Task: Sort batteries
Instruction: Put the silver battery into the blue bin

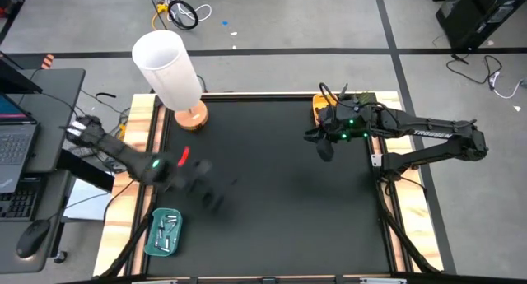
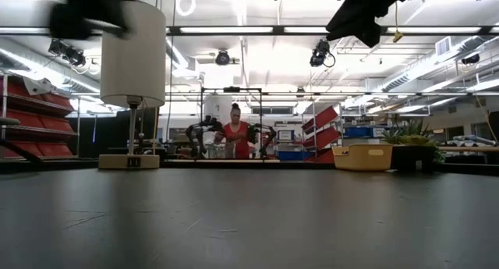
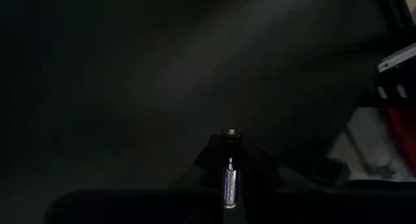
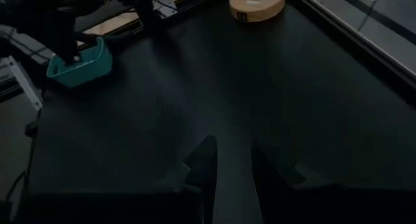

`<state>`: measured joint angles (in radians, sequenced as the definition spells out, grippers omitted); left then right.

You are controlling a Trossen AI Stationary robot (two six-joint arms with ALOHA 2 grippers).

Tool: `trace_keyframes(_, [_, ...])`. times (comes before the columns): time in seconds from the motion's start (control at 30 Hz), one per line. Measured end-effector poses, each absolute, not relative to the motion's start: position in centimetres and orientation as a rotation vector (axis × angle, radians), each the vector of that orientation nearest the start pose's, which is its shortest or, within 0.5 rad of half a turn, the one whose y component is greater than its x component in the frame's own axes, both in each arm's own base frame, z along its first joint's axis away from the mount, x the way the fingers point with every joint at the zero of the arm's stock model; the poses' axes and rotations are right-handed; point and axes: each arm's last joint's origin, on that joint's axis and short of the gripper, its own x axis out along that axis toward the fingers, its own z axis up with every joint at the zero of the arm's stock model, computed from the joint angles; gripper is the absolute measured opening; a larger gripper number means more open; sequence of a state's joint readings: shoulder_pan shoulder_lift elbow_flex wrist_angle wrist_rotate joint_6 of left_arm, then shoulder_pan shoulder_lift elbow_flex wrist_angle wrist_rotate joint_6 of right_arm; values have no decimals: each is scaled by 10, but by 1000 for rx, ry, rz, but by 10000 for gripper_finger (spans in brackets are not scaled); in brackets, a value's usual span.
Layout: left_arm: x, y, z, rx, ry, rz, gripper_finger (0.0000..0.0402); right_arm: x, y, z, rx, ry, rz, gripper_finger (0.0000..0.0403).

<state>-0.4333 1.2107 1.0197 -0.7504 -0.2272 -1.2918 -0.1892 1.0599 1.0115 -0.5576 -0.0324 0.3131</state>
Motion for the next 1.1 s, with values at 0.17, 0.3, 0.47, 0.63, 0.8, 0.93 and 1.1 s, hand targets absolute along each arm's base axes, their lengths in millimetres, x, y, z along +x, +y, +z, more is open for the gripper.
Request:
trace_keyframes(0.17, [176, -143, 279, -1072, 869, 480, 33, 214, -42, 327, 360, 575, -213, 84])
trace_keyframes(0.3, [149, -170, 272, -1167, 955, 518, 33, 214, -43, 327, 370, 575, -193, 84])
trace_keyframes(0.47, [121, -190, 259, -1176, 1205, 626, 33, 214, -43, 327, 379, 575, -188, 84])
trace_keyframes(0.63, [113, -191, 250, -1084, 1373, 738, 33, 214, -41, 328, 395, 572, -186, 84])
trace_keyframes(0.8, [108, -185, 248, -1011, 1388, 816, 33, 215, -41, 328, 397, 567, -185, 84])
trace_keyframes(0.93, [106, -181, 241, -974, 1383, 853, 33, 216, -42, 330, 399, 546, -184, 84])
trace_keyframes(1.1, [108, -177, 214, -993, 1368, 851, 33, 217, -42, 331, 420, 528, -188, 84])
